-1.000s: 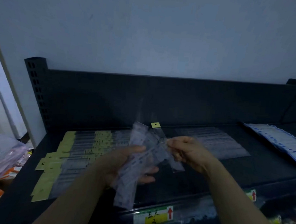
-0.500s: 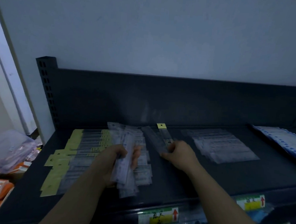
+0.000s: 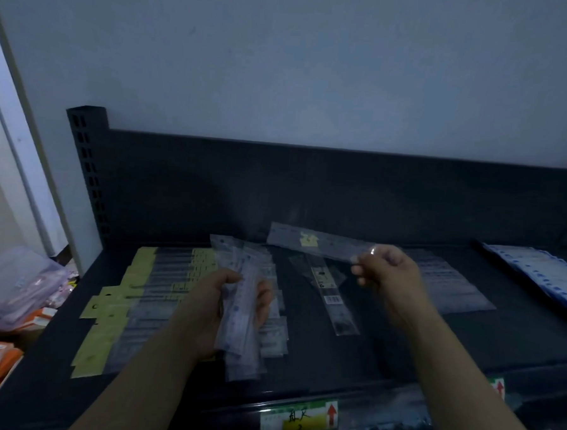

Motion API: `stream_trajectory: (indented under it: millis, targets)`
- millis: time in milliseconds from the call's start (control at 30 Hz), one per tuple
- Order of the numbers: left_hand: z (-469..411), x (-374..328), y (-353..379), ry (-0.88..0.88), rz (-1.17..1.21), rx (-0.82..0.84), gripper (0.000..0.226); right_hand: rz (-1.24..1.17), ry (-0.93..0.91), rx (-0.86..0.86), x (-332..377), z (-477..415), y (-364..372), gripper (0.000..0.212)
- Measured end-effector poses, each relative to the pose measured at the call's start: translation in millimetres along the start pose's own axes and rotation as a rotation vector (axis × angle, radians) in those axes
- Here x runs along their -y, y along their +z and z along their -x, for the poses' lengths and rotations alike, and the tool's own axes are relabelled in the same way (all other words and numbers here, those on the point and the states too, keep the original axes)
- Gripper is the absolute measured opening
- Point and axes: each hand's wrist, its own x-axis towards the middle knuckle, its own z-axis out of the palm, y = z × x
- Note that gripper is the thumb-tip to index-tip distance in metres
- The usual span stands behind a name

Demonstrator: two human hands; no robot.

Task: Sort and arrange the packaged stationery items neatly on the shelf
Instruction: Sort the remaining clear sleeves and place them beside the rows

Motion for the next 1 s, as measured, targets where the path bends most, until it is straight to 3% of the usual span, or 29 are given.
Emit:
stream_trajectory:
  millis: [133, 267, 367, 400, 500, 567, 700, 867, 1000]
  targets:
    - [-2, 1, 5, -0.029, -0.063, 0.059, 0.034, 0.03, 0.076, 0.159, 13, 5, -11, 0.006]
    - [0, 8, 18, -0.149, -0.209, 0.145, 0.045, 0.103, 0.133, 0.302, 3, 15, 9, 0.009]
    - [4, 14, 26, -0.146, -0.348, 0.134, 0.035, 0.041, 0.164, 0.244, -7, 13, 20, 0.012]
    - [4, 15, 26, -0.123, -0.356, 0.114, 0.033, 0.17, 0.13, 0.179, -10, 11, 19, 0.012]
    - [0, 10, 21, -0.057, -0.216, 0.06, 0.028, 1.015, -0.025, 0.092, -23, 6, 9, 0.029]
    - [-4, 7, 14, -0.038, -0.15, 0.015, 0.028, 1.185, 0.033, 0.142, -26, 6, 6, 0.034]
    - [-5, 7, 11, -0.043, -0.103, 0.003, 0.029, 1.174, 0.11, 0.15, -25, 0, 7, 0.033]
    - [-3, 6, 11, -0.047, -0.076, -0.001, 0.026, 0.996, 0.091, 0.096, -27, -3, -4, 0.032]
    - [-8, 4, 7, -0.005, -0.068, -0.026, 0.025, 0.651, 0.111, -0.035, -24, -3, -10, 0.033]
